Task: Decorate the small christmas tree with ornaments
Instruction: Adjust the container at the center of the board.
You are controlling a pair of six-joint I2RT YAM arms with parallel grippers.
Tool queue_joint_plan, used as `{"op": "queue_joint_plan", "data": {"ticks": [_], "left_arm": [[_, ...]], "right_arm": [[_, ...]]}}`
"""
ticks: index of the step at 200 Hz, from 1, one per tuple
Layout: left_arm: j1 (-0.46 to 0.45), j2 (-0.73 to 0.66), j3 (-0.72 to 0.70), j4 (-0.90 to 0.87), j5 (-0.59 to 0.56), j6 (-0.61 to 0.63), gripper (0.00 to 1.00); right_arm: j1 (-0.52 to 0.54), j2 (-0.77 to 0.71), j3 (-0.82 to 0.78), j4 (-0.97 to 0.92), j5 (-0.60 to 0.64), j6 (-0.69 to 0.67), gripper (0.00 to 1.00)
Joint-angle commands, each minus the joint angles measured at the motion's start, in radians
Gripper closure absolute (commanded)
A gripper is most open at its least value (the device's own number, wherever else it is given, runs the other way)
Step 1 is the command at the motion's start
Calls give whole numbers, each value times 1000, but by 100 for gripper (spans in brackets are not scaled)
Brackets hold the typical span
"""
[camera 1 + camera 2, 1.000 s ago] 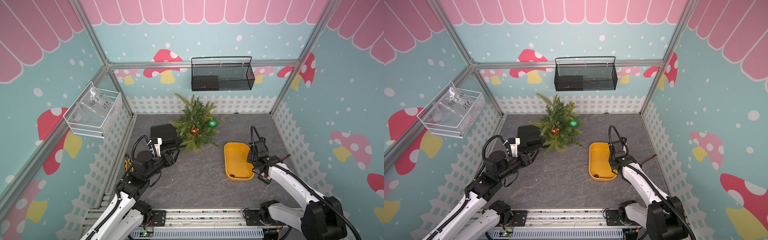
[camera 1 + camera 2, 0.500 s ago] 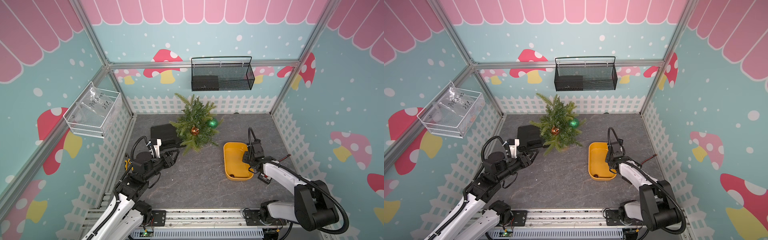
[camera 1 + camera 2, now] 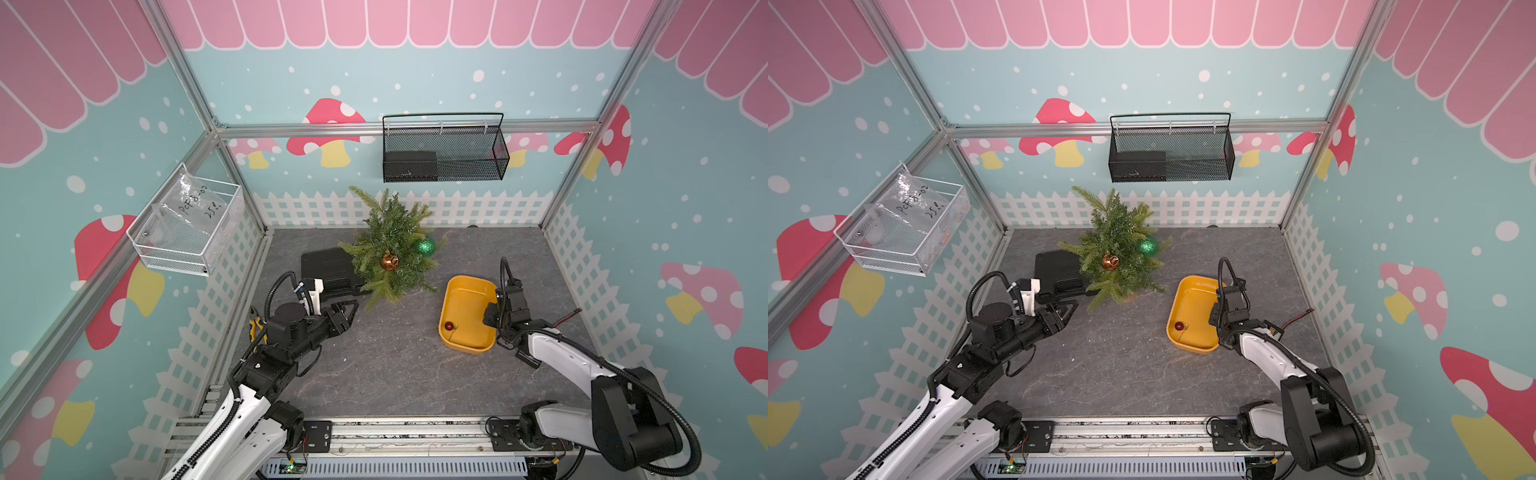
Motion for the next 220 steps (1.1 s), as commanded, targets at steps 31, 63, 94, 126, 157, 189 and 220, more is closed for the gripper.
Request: {"op": "queue_joint_plan", "data": {"ticks": [31, 63, 94, 126, 157, 189, 220], "left_arm": [[3, -8, 11, 10, -3, -23, 40], [3, -8, 6, 21, 0, -30, 40], [3, -16, 2, 18, 1, -35, 40], [4, -21, -1, 13, -2, -33, 40], [4, -29, -9, 13, -4, -34, 40], [4, -46, -15, 1, -8, -33, 40], [4, -47, -18, 2, -13, -28, 40]], "right_arm": [[24, -315, -120, 217, 213, -48, 100], [23, -248, -83, 153, 168, -39, 100], [14, -133, -89, 169, 35, 70, 100], [1, -3, -7, 103, -93, 216, 100], [-35, 54, -7, 141, -180, 377, 100], [-47, -31, -32, 139, -69, 486, 100], [-46, -98, -69, 104, -2, 572, 100]]}}
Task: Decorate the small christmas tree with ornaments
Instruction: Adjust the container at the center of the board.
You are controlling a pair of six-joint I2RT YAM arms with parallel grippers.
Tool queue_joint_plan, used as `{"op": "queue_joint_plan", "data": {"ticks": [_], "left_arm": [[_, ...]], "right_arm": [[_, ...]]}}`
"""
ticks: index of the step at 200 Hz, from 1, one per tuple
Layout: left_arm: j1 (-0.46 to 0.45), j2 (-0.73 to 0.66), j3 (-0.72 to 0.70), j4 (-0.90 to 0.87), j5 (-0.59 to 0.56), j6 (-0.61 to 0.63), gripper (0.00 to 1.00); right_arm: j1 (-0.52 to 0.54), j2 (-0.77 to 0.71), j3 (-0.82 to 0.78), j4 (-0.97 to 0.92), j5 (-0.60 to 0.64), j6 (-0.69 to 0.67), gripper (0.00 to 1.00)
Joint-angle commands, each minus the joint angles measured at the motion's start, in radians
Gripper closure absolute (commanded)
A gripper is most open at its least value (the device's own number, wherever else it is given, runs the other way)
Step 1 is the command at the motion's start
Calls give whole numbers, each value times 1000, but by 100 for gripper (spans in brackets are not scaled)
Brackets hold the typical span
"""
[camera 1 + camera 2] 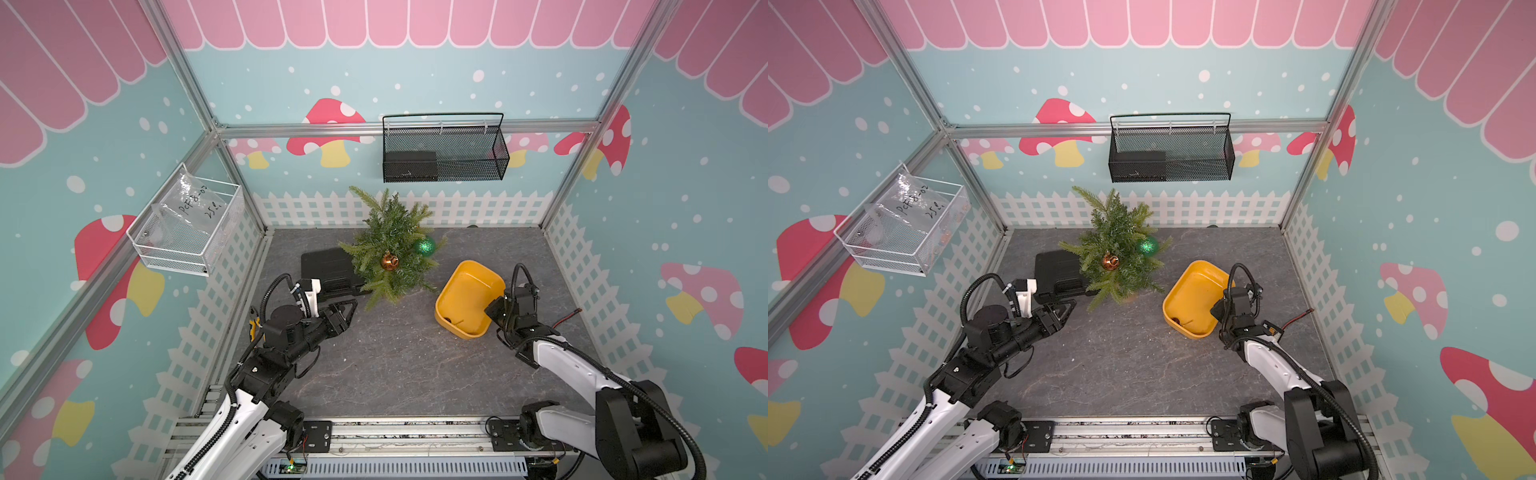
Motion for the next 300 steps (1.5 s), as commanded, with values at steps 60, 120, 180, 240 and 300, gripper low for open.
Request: {"op": "queue_joint_plan", "data": {"ticks": [60, 120, 180, 240, 300], "left_arm": [[4, 10, -22, 26, -1, -19, 40], [3, 8, -22, 28, 1, -28, 40], [4, 1, -24, 28, 6, -23, 40], [4, -12, -26, 21, 8, -19, 40], [5, -24, -40, 16, 1, -26, 40]], "right_arm": [[15, -48, -56, -45, 121, 140, 96], [26, 5, -47, -37, 86, 106, 70], [25, -87, 140, -283, 264, -188, 54], [102, 250, 386, -469, 78, -575, 57], [299, 429, 436, -494, -114, -654, 61]]}}
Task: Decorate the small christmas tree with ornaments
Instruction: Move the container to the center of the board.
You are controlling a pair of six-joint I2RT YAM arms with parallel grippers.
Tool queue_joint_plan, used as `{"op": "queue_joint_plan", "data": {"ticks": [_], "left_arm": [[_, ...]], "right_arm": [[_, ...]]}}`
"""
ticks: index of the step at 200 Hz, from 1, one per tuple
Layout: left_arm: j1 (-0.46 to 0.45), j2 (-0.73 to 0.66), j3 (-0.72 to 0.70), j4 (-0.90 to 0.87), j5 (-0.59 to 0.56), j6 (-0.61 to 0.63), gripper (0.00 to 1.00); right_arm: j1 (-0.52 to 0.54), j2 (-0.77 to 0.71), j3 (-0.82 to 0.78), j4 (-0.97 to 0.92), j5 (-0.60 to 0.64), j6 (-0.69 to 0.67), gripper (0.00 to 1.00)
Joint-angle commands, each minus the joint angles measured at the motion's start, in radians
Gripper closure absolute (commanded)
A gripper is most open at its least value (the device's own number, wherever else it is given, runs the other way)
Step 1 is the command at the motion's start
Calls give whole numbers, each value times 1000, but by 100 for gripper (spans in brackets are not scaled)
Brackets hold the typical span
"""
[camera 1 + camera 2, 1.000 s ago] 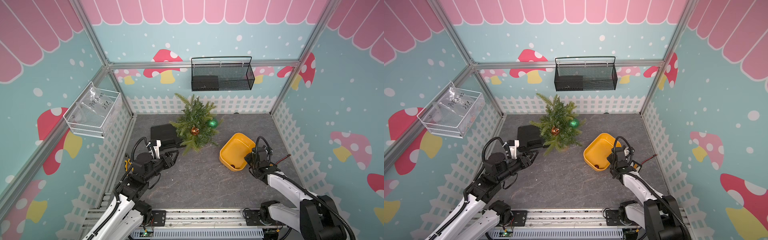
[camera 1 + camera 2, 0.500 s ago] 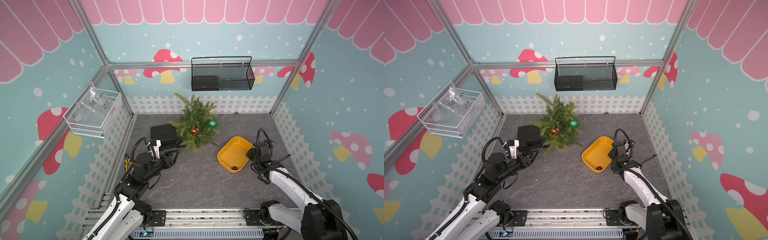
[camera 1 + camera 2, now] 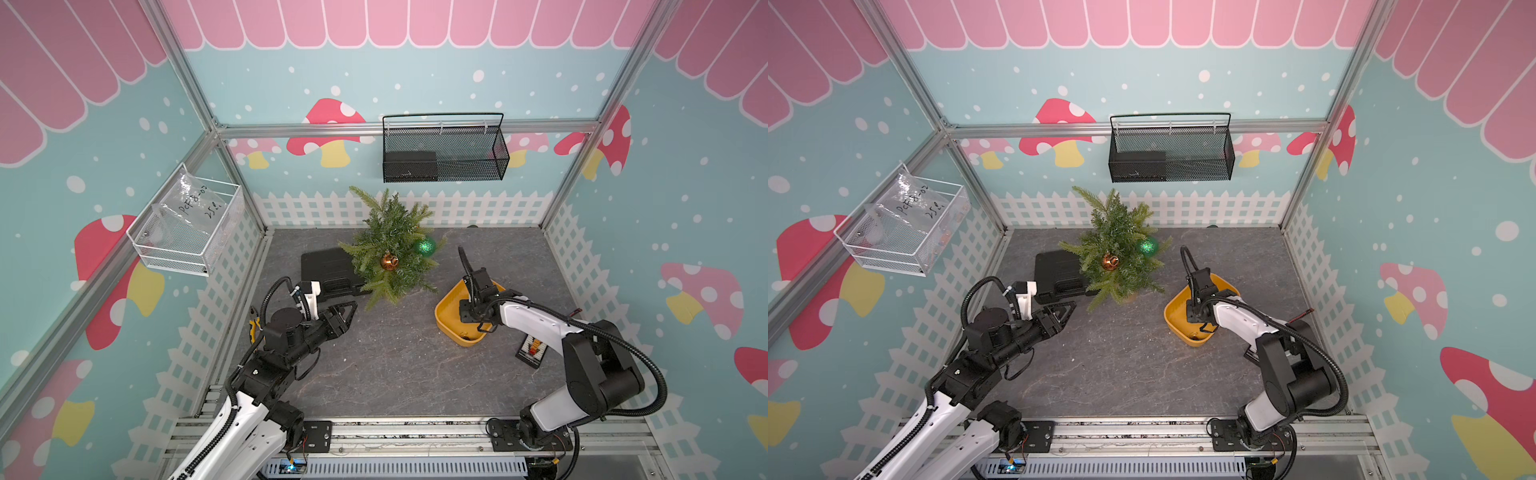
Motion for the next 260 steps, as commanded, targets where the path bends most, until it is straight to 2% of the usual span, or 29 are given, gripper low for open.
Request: {"op": "queue_joint_plan", "data": {"ticks": [1, 37, 78, 93, 113, 144, 178, 191, 204, 222, 260], "left_arm": [[4, -7, -10, -1, 1, -18, 40], [4, -9, -11, -6, -6, -19, 40], [5, -3, -13, -5, -7, -21, 40], [4, 10, -7, -2, 5, -19, 40], [1, 36, 8, -3, 43, -10, 40], [-10, 48, 22, -9, 74, 4, 39], [-143, 86, 46, -14, 42, 46, 39], [-210, 116, 66, -20, 2, 73, 39], [-280, 158, 92, -26, -42, 103, 39], [-353, 220, 123, -18, -83, 124, 39], [-477, 351, 183, 29, -132, 161, 39]], "right_arm": [[66, 35, 49, -37, -82, -66, 61], [153, 68, 71, 99, -279, 10, 63], [221, 80, -16, 497, -482, 263, 61], [229, 81, -49, 591, -509, 320, 60], [219, 51, -63, 541, -468, 290, 57], [170, -79, -49, 319, -321, 154, 54], [59, -208, -32, 129, -147, 55, 49], [-8, -254, -25, 78, -34, 46, 49], [-80, -285, -27, 60, 69, 38, 49], [-142, -284, -36, 81, 144, 33, 47], [-202, -192, -52, 204, 161, 44, 44]]}}
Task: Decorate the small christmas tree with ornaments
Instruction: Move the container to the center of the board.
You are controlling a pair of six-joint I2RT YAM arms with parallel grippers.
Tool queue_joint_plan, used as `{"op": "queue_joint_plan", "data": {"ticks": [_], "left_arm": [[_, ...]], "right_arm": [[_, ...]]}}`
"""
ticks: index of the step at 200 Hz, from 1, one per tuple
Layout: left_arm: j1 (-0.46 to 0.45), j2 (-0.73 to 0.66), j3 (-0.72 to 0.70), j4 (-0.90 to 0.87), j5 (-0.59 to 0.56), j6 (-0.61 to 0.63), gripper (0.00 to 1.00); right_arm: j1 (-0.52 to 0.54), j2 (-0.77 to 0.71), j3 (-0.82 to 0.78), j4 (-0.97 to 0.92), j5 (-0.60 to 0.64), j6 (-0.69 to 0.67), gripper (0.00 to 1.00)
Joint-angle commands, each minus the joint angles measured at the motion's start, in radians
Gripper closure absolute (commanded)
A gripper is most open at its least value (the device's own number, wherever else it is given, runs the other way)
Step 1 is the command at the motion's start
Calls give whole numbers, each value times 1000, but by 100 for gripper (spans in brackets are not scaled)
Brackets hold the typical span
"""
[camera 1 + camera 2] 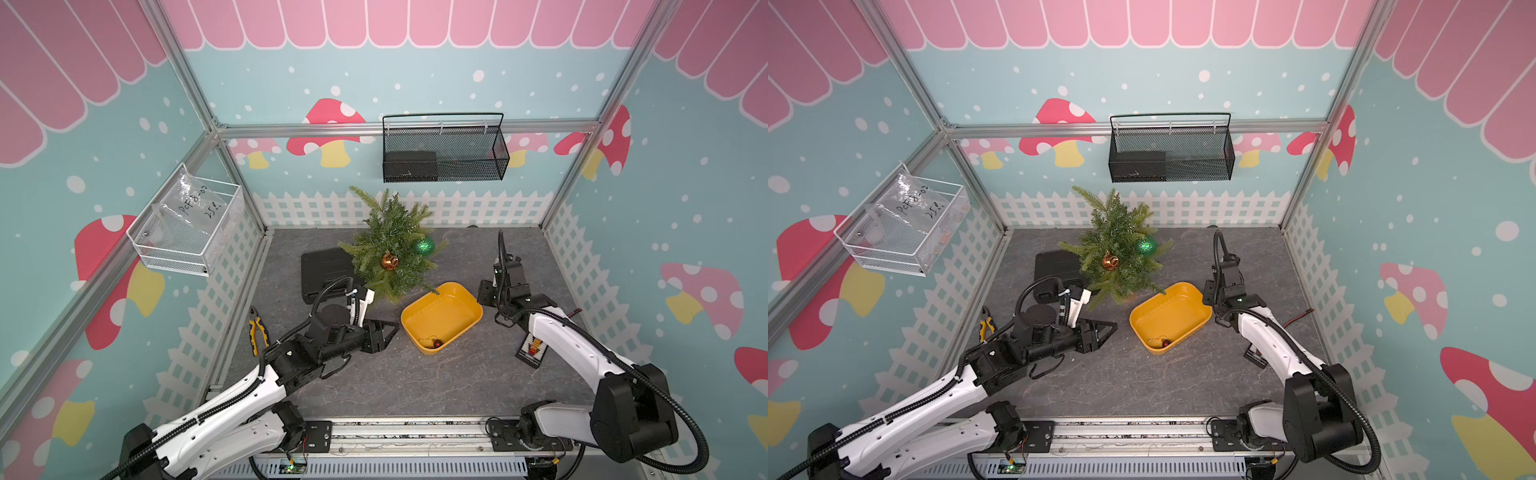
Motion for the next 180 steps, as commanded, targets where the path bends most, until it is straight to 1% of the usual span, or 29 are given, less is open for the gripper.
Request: {"op": "queue_joint_plan", "data": {"ticks": [1, 13, 25, 52, 78, 107, 122, 135, 159, 180], "left_arm": [[-59, 64, 52, 30, -62, 48, 39], [-81, 109, 71, 48, -68, 55, 39], [-99, 157, 89, 72, -62, 61, 39], [-128, 257, 145, 89, -55, 80, 39], [-133, 338, 181, 103, -53, 93, 39], [-132, 404, 215, 122, -59, 111, 39], [-132, 447, 248, 99, -71, 129, 39], [-132, 483, 279, 71, -84, 141, 39], [-131, 541, 327, 3, -92, 147, 44], [-132, 565, 333, -52, -99, 132, 45]], "right_arm": [[-29, 54, -10, 75, 91, -5, 44], [-44, 86, -18, 135, 87, 4, 44], [-56, 134, -1, 142, 102, -2, 46], [-70, 235, 44, 144, 21, -19, 48], [-69, 251, -6, 163, -80, -34, 50], [-59, 202, -88, 135, -195, -88, 52], [-51, 159, -134, 114, -272, -121, 52], [-34, 115, -175, 92, -312, -141, 53], [-12, 38, -248, 87, -404, -135, 53], [-2, -21, -289, 93, -415, -139, 51]]}}
